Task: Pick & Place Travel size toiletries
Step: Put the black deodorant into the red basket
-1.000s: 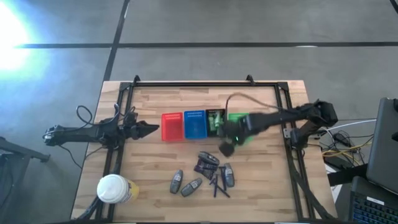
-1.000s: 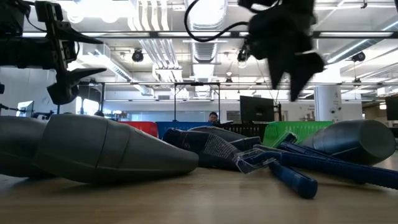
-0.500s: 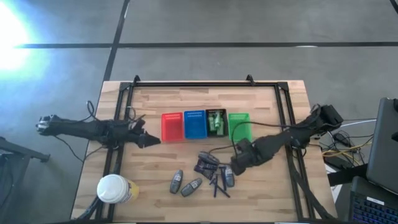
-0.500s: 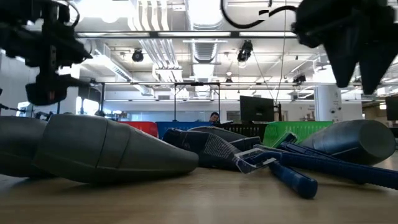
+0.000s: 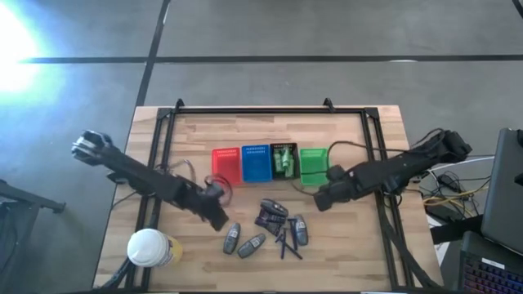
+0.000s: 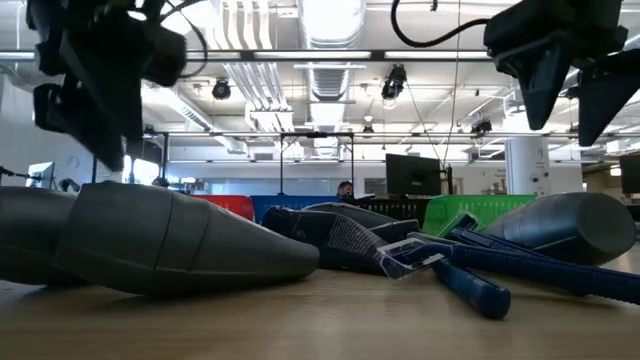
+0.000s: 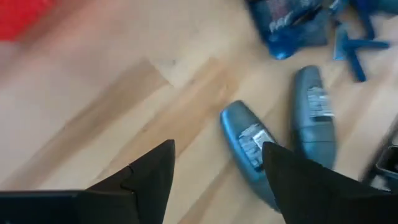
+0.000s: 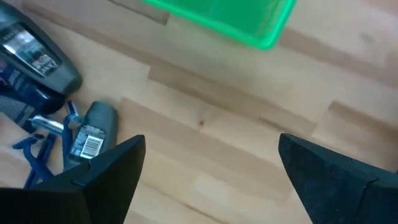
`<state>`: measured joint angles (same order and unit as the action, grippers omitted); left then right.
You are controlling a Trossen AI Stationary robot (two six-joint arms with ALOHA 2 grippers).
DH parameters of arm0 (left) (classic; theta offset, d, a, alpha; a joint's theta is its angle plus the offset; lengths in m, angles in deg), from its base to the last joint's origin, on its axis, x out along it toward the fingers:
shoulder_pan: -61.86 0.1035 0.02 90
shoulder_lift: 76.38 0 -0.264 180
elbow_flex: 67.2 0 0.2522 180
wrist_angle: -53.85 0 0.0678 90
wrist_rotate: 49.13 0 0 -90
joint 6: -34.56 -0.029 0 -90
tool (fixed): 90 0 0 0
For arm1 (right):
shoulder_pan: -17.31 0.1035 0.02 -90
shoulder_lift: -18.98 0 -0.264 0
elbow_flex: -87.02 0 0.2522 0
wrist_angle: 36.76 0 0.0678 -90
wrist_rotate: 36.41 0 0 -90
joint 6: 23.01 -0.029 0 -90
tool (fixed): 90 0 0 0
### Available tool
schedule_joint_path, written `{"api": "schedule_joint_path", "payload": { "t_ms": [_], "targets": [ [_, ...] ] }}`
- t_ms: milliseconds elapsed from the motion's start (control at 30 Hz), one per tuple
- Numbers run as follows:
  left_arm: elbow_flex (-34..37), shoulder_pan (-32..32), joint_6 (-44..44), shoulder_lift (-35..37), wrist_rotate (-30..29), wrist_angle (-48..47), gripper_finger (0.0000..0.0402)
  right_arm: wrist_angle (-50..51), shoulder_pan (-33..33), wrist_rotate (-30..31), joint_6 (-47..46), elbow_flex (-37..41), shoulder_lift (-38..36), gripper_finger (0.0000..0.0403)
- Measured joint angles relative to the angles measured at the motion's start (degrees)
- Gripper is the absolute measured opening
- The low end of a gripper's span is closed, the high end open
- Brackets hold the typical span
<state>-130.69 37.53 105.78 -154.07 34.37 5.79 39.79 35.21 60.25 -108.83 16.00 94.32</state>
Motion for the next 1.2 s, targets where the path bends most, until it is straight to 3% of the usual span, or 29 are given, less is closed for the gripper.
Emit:
{"api": "schedule_joint_path", "payload": {
  "t_ms": [367,633,900,1200],
  "targets": [
    [-19.88,-3.45,14.23,-21.42,5.55,-5.04,0.0320,-0.47,-2.75,1.07,16.88,6.39,-8.21,0.0359],
    [-32.26,-3.62,15.99,-31.63,8.61,-16.78,0.0328,-2.32,-2.70,2.39,21.23,10.54,-11.53,0.0363],
    [-35.67,-4.95,19.00,-39.14,18.11,-20.25,0.0330,-4.36,-2.70,2.80,22.47,12.20,-13.50,0.0360],
    [-35.81,-6.11,19.21,-39.89,15.20,-19.61,0.0304,-4.93,-2.72,4.04,23.26,12.20,-13.45,0.0359]
  ]
}}
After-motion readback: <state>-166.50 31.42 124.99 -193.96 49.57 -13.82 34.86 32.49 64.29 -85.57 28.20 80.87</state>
